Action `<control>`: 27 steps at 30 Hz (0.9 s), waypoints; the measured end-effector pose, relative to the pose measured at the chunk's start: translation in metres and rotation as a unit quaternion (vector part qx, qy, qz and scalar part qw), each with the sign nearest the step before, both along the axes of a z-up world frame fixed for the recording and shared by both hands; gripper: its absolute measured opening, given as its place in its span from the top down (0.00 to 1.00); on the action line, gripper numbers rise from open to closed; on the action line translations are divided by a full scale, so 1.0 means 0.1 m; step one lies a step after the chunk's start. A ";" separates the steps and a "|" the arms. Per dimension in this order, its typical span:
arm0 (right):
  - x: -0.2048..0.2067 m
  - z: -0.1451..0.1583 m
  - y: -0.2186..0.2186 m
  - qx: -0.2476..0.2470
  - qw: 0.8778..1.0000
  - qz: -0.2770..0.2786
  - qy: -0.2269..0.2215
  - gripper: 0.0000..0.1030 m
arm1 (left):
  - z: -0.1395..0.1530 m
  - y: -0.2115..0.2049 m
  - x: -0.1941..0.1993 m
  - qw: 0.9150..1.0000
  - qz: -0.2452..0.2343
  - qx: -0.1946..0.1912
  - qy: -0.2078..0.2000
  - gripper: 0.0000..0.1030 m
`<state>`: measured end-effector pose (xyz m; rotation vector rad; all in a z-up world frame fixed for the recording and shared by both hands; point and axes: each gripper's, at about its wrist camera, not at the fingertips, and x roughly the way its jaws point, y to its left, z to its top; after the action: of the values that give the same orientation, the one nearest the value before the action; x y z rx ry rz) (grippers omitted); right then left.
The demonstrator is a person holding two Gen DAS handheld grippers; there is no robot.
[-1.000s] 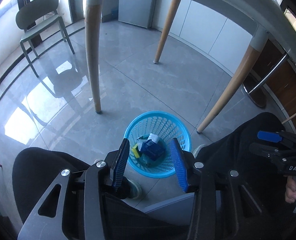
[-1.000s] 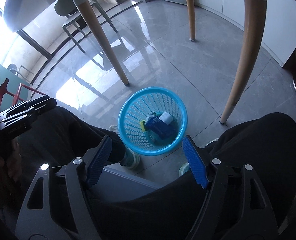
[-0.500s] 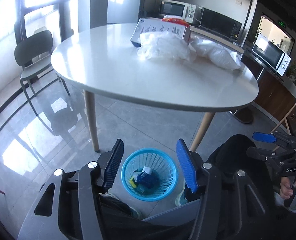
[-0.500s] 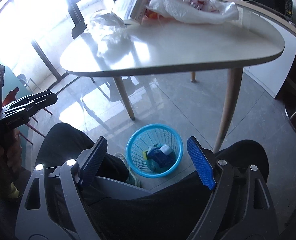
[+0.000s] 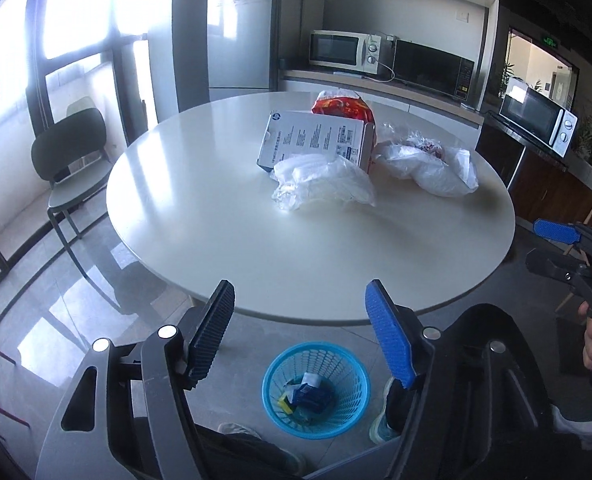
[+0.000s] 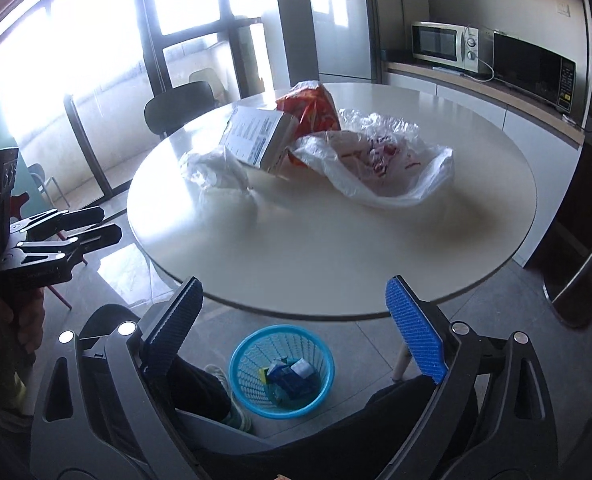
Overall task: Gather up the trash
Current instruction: 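Move both open grippers toward the remaining plastic bags on the table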
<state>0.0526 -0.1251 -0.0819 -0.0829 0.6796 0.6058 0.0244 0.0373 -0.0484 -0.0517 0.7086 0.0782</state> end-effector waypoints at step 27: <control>0.92 0.10 0.40 -0.050 0.999 -0.012 -0.016 0.09 | 0.12 0.00 0.87 0.996 -0.010 0.089 0.025 0.16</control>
<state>0.1446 -0.0851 -0.0719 -0.1774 0.6792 0.5462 0.1113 0.0376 -0.0365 0.1277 0.7486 0.1232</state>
